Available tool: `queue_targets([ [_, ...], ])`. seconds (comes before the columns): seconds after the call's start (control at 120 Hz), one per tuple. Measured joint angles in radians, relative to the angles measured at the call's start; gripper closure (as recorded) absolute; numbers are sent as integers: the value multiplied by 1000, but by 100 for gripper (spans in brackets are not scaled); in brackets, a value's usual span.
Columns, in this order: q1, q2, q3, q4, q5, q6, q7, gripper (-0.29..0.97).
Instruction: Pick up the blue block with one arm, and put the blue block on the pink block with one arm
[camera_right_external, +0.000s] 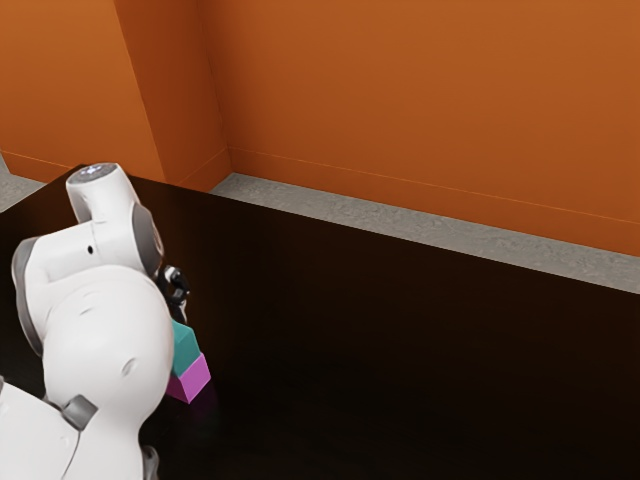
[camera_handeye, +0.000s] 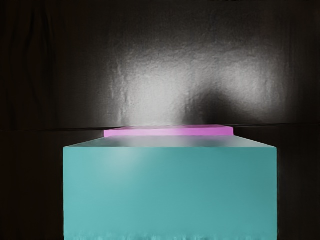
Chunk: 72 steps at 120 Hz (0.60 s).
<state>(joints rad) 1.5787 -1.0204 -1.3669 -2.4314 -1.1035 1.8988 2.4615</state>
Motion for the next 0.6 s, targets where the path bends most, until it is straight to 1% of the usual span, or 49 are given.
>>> queue_targets([
  [0.217,-7,0,46,15,4,-43,-1,2],
  [0.333,-13,0,71,19,21,-66,-4,1],
  [0.4,-23,5,103,56,50,-83,-7,1],
  [0.45,-43,66,186,163,110,-113,-16,1],
  [0.467,-58,114,210,213,146,-124,-22,1],
  [0.492,-100,220,235,286,217,-138,-36,0],
  [0.525,-161,337,257,345,305,-155,-57,0],
  [0.533,-184,366,267,356,327,-159,-64,0],
  [0.567,-344,503,356,403,422,-172,-92,0],
  [0.583,-438,570,412,427,470,-178,-107,0],
  [0.6,-558,639,483,451,524,-183,-124,0],
])
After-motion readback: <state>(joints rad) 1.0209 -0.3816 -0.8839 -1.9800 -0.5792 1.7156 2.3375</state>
